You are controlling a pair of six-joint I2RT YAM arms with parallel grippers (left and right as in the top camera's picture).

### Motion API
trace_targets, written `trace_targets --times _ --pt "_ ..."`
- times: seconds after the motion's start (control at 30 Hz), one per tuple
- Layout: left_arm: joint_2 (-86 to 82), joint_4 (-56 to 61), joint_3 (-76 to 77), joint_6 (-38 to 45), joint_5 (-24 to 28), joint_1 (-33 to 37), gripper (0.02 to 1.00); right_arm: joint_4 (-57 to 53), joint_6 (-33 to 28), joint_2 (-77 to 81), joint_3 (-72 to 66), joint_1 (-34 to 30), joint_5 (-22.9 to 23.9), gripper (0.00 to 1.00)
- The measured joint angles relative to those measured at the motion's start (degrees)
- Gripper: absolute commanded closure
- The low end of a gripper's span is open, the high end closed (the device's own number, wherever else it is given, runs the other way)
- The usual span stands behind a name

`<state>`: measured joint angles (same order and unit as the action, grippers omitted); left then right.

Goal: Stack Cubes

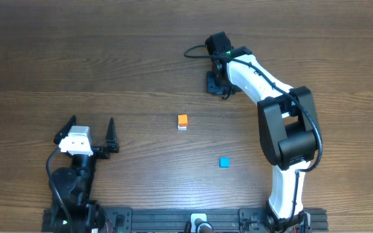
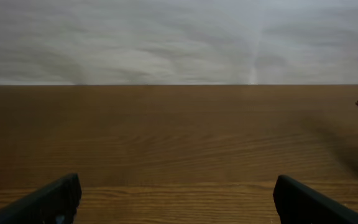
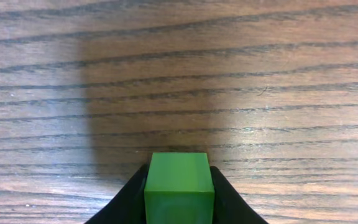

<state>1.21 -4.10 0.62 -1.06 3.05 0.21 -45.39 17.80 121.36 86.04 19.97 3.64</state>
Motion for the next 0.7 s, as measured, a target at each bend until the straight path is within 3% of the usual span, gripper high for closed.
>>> trace_targets --times 0.47,0.7 --pt "0.0 0.0 0.0 0.0 0.0 0.0 0.018 -3.87 1.25 -1.31 0.11 1.62 -0.46 0.95" --pt "0.02 0.0 0.0 0.0 0.0 0.0 0.018 -13.68 5.07 -15.17 0.24 7.1 0.87 0.976"
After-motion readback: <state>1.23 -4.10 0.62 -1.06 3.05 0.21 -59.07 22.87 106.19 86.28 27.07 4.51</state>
